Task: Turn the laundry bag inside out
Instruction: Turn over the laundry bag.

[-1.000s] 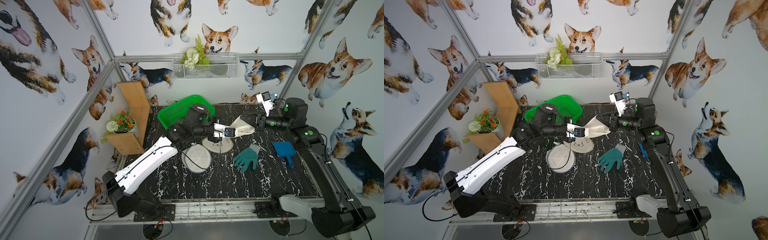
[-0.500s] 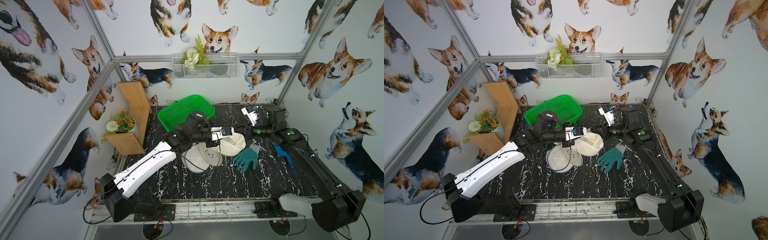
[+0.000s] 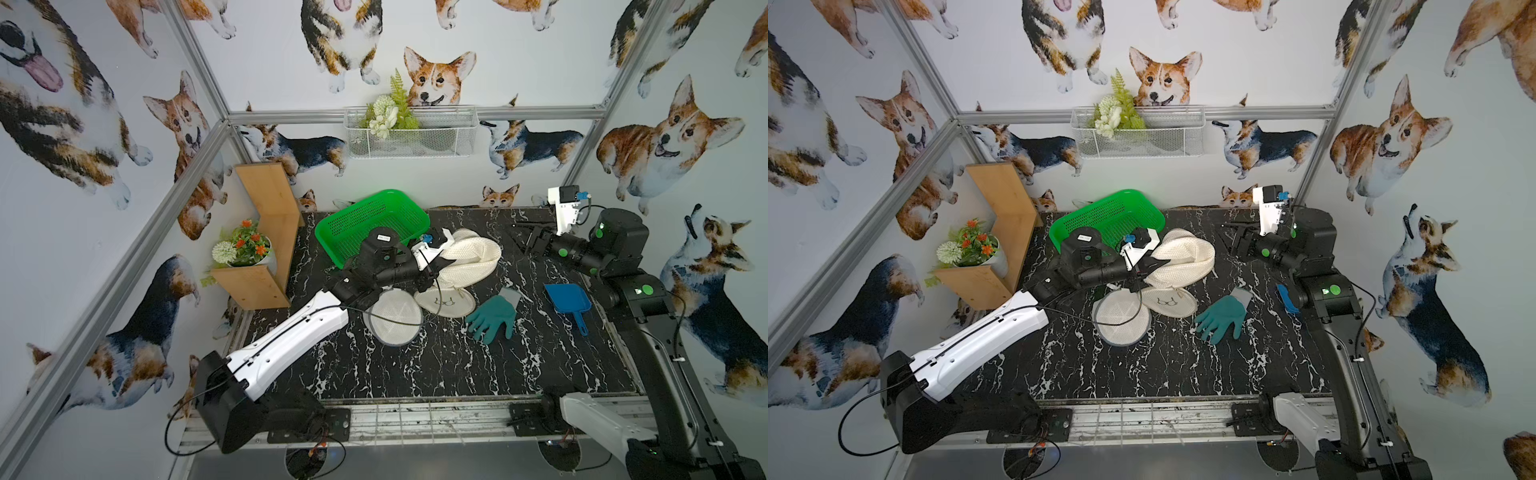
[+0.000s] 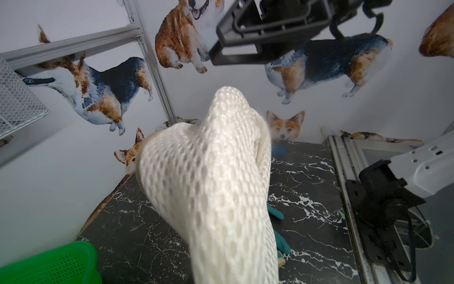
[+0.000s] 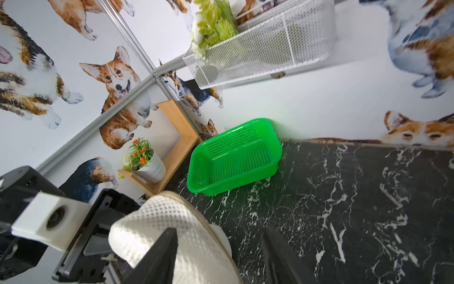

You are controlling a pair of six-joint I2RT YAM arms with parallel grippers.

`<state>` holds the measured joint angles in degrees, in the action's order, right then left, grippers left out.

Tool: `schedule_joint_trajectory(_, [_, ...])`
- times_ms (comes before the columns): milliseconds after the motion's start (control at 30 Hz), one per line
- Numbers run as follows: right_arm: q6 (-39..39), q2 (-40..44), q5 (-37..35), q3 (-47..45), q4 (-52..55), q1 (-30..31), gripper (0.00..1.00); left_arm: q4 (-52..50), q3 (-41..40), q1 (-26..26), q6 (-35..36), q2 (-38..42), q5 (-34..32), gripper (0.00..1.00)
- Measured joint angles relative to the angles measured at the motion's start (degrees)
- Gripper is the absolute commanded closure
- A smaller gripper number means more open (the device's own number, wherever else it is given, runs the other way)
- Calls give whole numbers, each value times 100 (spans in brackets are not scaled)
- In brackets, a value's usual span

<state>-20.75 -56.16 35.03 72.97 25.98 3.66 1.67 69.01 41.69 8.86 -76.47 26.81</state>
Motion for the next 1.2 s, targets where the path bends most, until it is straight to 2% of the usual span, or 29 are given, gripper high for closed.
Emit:
schedule_joint_trajectory(167, [-343, 186, 382, -435, 2, -2, 61, 374, 24, -4, -535, -129, 2, 100])
schedule_joint_trajectory(267, [-509, 223, 476, -549, -57, 0, 70, 442, 35, -4, -695, -179, 4, 100])
schedule_joint_trajectory(467, [-756, 184, 518, -671, -269, 7, 99, 531, 42, -4, -896, -190, 22, 100])
schedule_joint_trajectory(667, [-691, 173, 81, -588, -166, 2, 100, 675, 42, -81, -1215, -181, 109, 100])
schedule_joint_trajectory(933, [-514, 31, -350, -715, -138, -79, 100, 979, 131, -247, -1886, -264, 1045, 100])
schedule_joint_trajectory(967, [-479, 28, -319, -804, -164, -79, 95, 1071, 107, -262, -2004, -269, 1108, 100])
schedule_joint_trajectory(1100, [-457, 7, 59, -1119, -323, -98, 47, 1346, 57, -273, -2415, -323, 1097, 100])
schedule_joint_trajectory(1200, [-476, 101, -94, -1060, -334, -149, 28, 1377, 177, -299, -2575, -444, 739, 100])
